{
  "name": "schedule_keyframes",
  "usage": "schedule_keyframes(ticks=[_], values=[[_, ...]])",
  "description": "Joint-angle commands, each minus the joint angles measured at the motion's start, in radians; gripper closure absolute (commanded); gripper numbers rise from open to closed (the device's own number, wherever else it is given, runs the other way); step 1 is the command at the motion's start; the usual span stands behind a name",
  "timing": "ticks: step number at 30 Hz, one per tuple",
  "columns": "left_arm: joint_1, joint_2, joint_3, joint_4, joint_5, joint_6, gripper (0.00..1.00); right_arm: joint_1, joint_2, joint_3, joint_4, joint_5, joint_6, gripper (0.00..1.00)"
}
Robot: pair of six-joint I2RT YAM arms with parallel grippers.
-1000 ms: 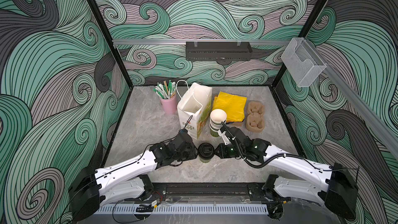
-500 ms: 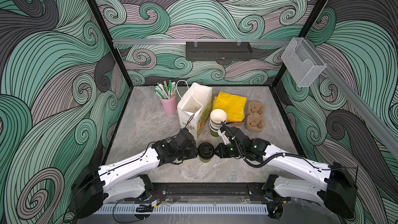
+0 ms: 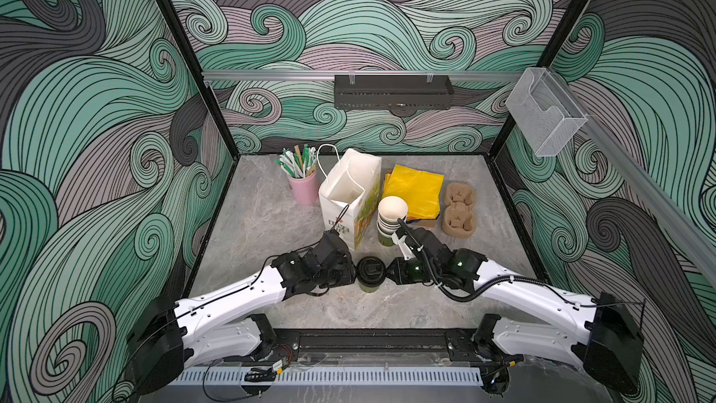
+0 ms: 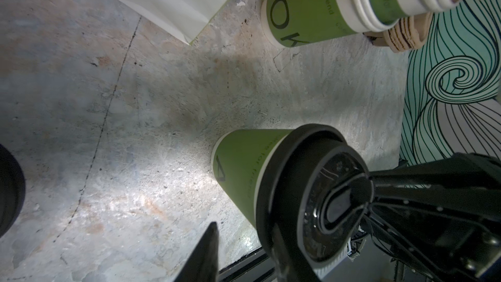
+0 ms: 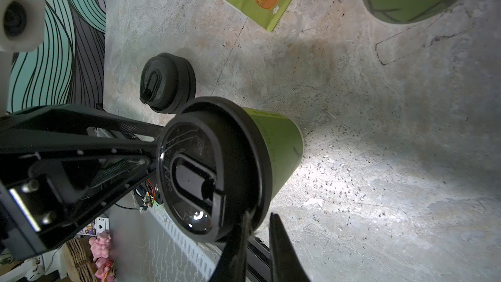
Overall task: Pack a coffee takeout order
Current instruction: Close the lid on the coffee cup.
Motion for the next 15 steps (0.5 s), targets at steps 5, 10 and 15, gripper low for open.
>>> schedule_keyframes(ticks=[5, 10, 15], values=[[0.001, -0.012, 0.063, -0.031, -0.018, 0.025, 0.59, 0.002, -0.004, -0.001, -0.038, 0.012, -0.004, 0.81], [0.001, -0.057, 0.072, -0.063, -0.062, 0.024, 0.6, 0.001, -0.046, 0.005, -0.05, 0.05, -0.001, 0.78], [0.0, -0.083, 0.058, -0.013, -0.075, 0.031, 0.58, 0.001, -0.072, 0.01, -0.059, 0.161, 0.013, 0.78]])
